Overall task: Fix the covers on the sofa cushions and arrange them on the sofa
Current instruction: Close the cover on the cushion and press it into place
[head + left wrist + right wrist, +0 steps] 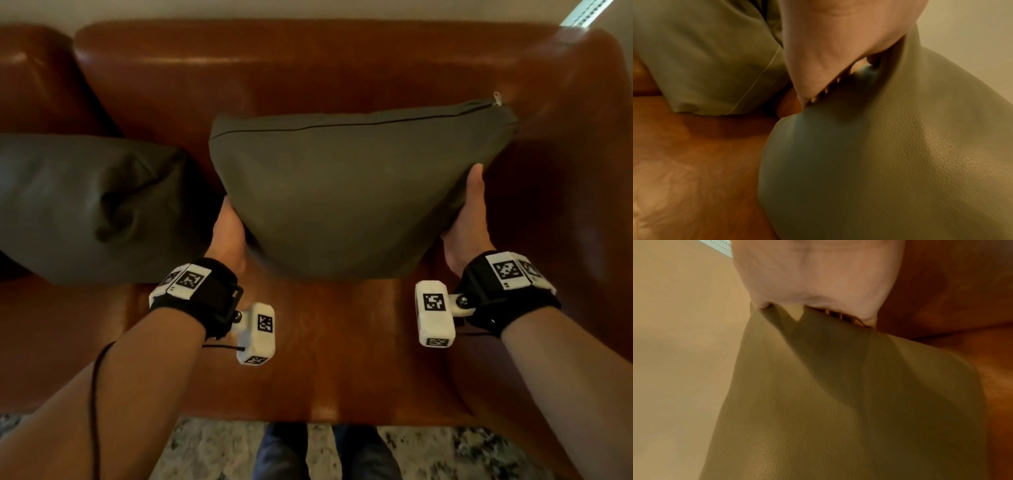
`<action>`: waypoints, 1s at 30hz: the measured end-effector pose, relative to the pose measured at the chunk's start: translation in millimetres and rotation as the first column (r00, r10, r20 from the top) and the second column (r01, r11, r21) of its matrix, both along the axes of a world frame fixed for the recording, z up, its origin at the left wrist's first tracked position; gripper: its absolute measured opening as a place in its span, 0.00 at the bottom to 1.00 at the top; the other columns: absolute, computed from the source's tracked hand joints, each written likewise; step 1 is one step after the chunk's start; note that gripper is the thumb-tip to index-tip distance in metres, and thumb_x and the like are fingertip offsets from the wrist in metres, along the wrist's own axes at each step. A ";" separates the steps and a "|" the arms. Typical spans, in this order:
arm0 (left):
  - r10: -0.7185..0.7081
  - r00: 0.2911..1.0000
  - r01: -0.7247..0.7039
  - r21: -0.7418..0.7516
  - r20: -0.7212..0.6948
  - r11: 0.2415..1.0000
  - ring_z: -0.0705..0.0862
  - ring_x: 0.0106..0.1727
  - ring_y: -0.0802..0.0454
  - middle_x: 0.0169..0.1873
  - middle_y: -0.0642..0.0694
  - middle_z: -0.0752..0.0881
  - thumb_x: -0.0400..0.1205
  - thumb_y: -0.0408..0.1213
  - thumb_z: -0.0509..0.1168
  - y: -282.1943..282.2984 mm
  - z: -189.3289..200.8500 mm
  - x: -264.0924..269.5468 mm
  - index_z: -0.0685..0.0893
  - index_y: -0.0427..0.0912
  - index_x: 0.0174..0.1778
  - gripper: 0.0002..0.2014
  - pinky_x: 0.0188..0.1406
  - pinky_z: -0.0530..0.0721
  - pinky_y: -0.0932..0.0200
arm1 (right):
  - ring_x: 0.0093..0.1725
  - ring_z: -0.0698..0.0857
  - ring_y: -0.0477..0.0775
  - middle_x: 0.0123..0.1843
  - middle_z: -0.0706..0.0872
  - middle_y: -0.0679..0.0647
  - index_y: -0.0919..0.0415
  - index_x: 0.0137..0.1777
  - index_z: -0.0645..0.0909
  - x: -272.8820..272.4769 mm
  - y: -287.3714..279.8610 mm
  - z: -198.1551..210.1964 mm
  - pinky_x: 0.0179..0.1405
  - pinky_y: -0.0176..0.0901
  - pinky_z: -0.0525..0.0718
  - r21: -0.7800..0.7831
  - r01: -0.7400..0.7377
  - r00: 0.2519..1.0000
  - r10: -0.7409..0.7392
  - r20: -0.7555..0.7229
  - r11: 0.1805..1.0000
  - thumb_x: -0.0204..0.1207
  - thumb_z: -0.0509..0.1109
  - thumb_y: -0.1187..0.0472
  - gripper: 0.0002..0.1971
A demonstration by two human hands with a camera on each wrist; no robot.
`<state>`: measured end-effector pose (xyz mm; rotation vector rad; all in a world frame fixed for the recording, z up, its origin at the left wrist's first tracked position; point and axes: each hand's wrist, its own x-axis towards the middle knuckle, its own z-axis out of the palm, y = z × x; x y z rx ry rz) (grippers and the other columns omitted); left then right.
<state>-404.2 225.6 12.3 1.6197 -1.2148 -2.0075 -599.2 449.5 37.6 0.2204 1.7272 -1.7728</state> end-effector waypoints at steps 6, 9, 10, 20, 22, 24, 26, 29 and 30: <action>-0.035 0.995 0.025 0.107 0.095 0.994 0.82 0.67 0.45 0.63 0.49 0.87 0.80 0.66 0.58 -3.8 -26.6 -1.4 0.82 0.55 0.69 0.28 0.69 0.79 0.43 | 0.72 0.75 0.46 0.77 0.75 0.45 0.45 0.82 0.62 -8.3 -7.1 -25.8 0.76 0.53 0.69 0.083 0.054 0.999 -0.053 -0.012 0.995 0.72 0.57 0.24 0.42; -0.042 0.988 0.005 0.242 0.148 0.970 0.80 0.68 0.42 0.65 0.47 0.85 0.76 0.71 0.58 -1.8 -40.4 3.0 0.82 0.56 0.69 0.32 0.71 0.76 0.39 | 0.73 0.75 0.47 0.77 0.75 0.44 0.45 0.82 0.63 -5.8 -0.9 -39.7 0.77 0.54 0.68 0.128 0.041 0.999 -0.043 0.014 0.991 0.64 0.60 0.20 0.49; -0.031 0.987 -0.011 0.258 0.158 0.966 0.79 0.69 0.42 0.67 0.46 0.83 0.77 0.70 0.57 -0.6 -43.0 2.8 0.81 0.54 0.71 0.33 0.73 0.74 0.39 | 0.74 0.75 0.47 0.77 0.75 0.45 0.45 0.82 0.63 -5.9 0.7 -43.6 0.78 0.55 0.68 0.130 0.047 0.999 -0.050 0.018 0.990 0.67 0.59 0.21 0.46; 0.097 0.995 -0.097 -0.077 -0.005 0.992 0.83 0.59 0.56 0.54 0.53 0.87 0.89 0.46 0.52 -7.6 4.5 -4.6 0.84 0.56 0.50 0.14 0.59 0.80 0.57 | 0.70 0.76 0.48 0.73 0.77 0.46 0.48 0.80 0.65 -0.1 0.0 -40.0 0.75 0.57 0.72 0.273 0.159 0.985 -0.135 -0.105 0.949 0.76 0.56 0.31 0.35; 0.093 0.996 -0.094 -0.089 -0.010 0.992 0.83 0.56 0.58 0.52 0.54 0.86 0.89 0.45 0.51 -6.7 7.7 -3.0 0.83 0.56 0.48 0.14 0.56 0.80 0.59 | 0.69 0.77 0.48 0.71 0.77 0.46 0.50 0.80 0.66 9.1 2.9 -30.7 0.75 0.55 0.73 0.283 0.157 0.983 -0.123 -0.134 0.946 0.80 0.58 0.38 0.30; 0.095 0.995 -0.096 -0.089 -0.015 0.991 0.84 0.57 0.56 0.53 0.53 0.87 0.89 0.45 0.52 -5.5 9.7 0.2 0.84 0.55 0.50 0.14 0.58 0.80 0.57 | 0.67 0.77 0.47 0.71 0.77 0.46 0.50 0.79 0.66 22.5 8.9 -19.4 0.72 0.51 0.74 0.301 0.104 0.990 -0.070 -0.121 0.948 0.83 0.61 0.46 0.25; 0.100 0.995 -0.101 -0.085 -0.019 0.991 0.85 0.59 0.52 0.54 0.50 0.89 0.88 0.46 0.53 -5.6 6.6 7.1 0.86 0.52 0.54 0.15 0.62 0.81 0.53 | 0.65 0.79 0.47 0.70 0.78 0.49 0.52 0.77 0.69 41.3 14.9 -5.6 0.67 0.46 0.76 0.347 0.050 0.990 -0.001 -0.141 0.937 0.84 0.64 0.52 0.23; 0.044 0.999 -0.046 -0.129 -0.017 0.991 0.86 0.60 0.48 0.54 0.47 0.90 0.86 0.46 0.55 -6.7 6.9 17.5 0.88 0.52 0.50 0.15 0.65 0.81 0.48 | 0.57 0.82 0.43 0.63 0.82 0.55 0.56 0.65 0.79 73.1 9.6 14.9 0.57 0.36 0.81 0.439 0.016 0.904 0.175 -0.390 0.898 0.81 0.68 0.56 0.14; 0.018 1.000 -0.020 -0.152 -0.012 0.988 0.86 0.60 0.47 0.53 0.46 0.90 0.86 0.45 0.55 -7.7 5.7 20.9 0.88 0.51 0.47 0.15 0.65 0.81 0.47 | 0.56 0.83 0.43 0.60 0.83 0.55 0.55 0.61 0.81 82.4 -0.3 22.0 0.57 0.40 0.83 0.440 -0.014 0.832 0.254 -0.493 0.898 0.79 0.69 0.55 0.12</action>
